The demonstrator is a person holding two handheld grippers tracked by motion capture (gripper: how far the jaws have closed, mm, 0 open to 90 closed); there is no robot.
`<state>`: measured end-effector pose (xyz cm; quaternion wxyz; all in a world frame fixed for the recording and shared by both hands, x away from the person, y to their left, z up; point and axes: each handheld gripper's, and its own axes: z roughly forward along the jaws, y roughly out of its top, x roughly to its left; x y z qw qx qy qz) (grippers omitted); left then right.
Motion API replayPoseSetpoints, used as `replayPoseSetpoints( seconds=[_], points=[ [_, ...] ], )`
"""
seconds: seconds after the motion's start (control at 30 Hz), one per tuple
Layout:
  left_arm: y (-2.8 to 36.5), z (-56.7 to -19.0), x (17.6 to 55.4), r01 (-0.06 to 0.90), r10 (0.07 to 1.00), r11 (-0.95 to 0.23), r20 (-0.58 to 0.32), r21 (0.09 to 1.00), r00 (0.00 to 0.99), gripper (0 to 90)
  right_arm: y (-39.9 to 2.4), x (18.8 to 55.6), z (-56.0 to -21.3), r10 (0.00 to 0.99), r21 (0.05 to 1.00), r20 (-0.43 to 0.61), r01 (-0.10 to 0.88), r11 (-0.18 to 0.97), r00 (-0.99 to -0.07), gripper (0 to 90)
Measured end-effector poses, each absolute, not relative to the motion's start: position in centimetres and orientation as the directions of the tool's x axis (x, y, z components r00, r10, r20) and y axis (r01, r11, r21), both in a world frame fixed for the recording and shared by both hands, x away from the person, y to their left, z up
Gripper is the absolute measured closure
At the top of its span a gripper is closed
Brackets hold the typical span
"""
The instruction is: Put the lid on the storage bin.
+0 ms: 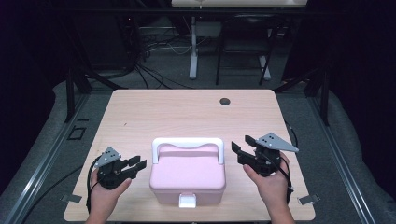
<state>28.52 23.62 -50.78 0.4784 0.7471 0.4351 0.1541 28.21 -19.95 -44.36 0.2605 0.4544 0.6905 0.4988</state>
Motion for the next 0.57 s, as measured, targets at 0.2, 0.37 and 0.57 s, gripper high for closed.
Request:
replayPoseSetpoints(
  seconds=[0.2, 0.37, 0.57],
  points=[
    [23.94, -51.31, 28.38, 0.507, 0.8, -0.159, -0.191, 0.847, 0.568, 63.5, -19.74, 28.25, -44.77, 0.888, 0.923, 0.081, 0.371, 0.104, -0.453, 43.5],
    [24.16, -51.76, 28.3, 0.516, 0.802, -0.162, -0.192, 0.841, 0.565, 62.9, -19.59, 28.16, -44.97, 0.888, 0.923, 0.066, 0.367, 0.119, -0.455, 43.5],
    [24.17, -50.8, 28.39, 0.501, 0.789, -0.134, -0.214, 0.855, 0.577, 57.4, -19.79, 28.06, -45.04, 0.891, 0.925, 0.066, 0.363, 0.113, -0.448, 43.5]
  ],
)
